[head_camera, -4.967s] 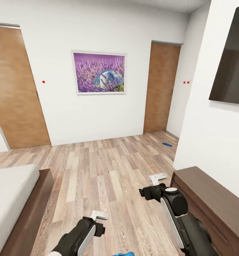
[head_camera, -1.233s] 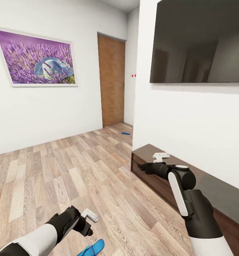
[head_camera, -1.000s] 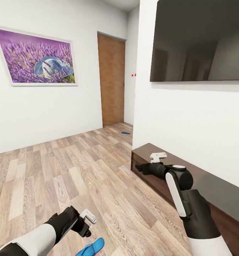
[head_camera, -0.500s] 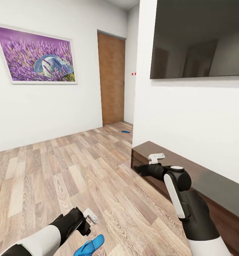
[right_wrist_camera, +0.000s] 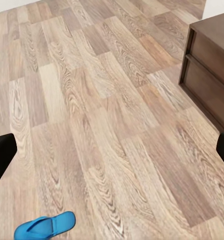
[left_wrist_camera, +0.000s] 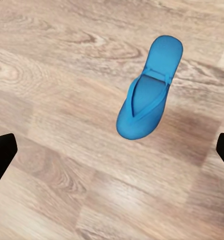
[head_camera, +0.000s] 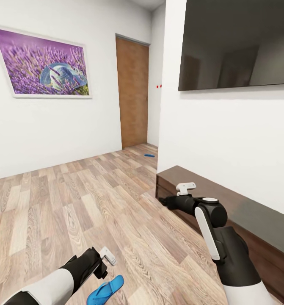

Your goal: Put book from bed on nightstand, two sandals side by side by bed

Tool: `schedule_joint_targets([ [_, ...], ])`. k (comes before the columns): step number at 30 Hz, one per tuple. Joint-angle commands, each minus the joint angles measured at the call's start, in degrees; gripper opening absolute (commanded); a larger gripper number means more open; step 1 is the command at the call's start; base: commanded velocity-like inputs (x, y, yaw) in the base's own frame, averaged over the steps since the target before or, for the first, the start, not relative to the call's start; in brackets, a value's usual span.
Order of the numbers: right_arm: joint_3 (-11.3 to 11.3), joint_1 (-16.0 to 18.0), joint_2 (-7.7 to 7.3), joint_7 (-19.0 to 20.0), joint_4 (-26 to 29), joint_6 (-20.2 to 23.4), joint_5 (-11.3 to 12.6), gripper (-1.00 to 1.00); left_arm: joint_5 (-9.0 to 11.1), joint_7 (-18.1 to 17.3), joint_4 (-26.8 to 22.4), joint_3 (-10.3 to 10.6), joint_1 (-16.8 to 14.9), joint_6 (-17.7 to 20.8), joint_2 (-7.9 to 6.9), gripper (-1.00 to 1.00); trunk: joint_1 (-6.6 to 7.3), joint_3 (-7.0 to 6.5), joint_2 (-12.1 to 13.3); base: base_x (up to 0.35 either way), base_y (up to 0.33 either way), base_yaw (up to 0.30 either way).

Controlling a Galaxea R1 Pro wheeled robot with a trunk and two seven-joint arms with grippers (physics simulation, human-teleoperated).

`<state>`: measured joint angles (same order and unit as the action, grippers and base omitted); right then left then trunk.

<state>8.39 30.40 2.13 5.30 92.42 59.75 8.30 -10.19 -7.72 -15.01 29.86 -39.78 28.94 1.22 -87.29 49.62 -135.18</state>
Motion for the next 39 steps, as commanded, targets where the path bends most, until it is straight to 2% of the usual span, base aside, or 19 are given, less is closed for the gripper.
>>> schedule_joint_targets([
  [1,0.0,0.0,0.03,0.1,0.0,0.2,0.1,1.0,-0.9,-0.4,-0.1,0.0,0.0,0.2,-0.02,1.0,-0.21,0.24,-0.4,0.0,0.0,0.0],
  [7,0.0,0.0,0.0,0.1,0.1,0.2,0.0,1.0,-2.6,-1.0,-0.1,0.0,0.0,-0.1,-0.09,1.0,-1.53,1.32,-2.8,0.0,0.0,0.0],
  [11,-0.1,0.2,-0.25,0.1,0.1,0.2,0.0,1.0,-3.9,-4.3,-0.1,-0.1,-0.1,-0.3,-0.25,1.0,-2.41,2.04,-4.5,0.0,0.0,0.0],
  [20,-0.1,0.3,-0.41,0.1,0.1,0.2,0.0,1.0,-4.4,-11.7,-0.1,-0.2,-1.6,0.2,-0.89,1.0,-4.39,3.66,-8.1,0.0,0.0,0.0],
  [26,-0.1,0.3,-0.44,0.1,0.1,0.2,0.0,1.0,-5.5,-14.9,-0.1,-0.2,-3.0,0.6,-1.04,1.0,-4.54,4.98,-8.1,0.0,0.0,0.0],
  [30,-0.1,0.3,-0.44,0.1,0.1,0.2,0.0,1.0,-8.2,-16.9,-0.1,-0.2,-3.7,0.9,-1.06,1.0,-4.64,5.87,-8.2,0.0,0.0,0.0],
  [31,-0.1,0.3,-0.44,0.1,0.1,0.2,0.0,1.0,-8.2,-16.9,-0.1,-0.2,-3.7,0.9,-1.06,1.0,-4.67,6.09,-8.2,0.0,0.0,0.0],
  [34,-0.1,0.3,-0.46,0.1,0.1,0.2,-0.1,1.0,-10.4,-21.2,-0.1,-0.3,-4.2,1.3,-1.12,1.0,-4.75,6.76,-8.2,0.0,0.0,0.0],
  [39,-0.1,0.4,-0.46,0.1,0.1,0.2,-0.1,1.0,-10.9,-22.8,-0.1,-0.3,-4.4,1.4,-1.18,1.0,-4.88,7.86,-8.3,0.0,0.0,0.0],
])
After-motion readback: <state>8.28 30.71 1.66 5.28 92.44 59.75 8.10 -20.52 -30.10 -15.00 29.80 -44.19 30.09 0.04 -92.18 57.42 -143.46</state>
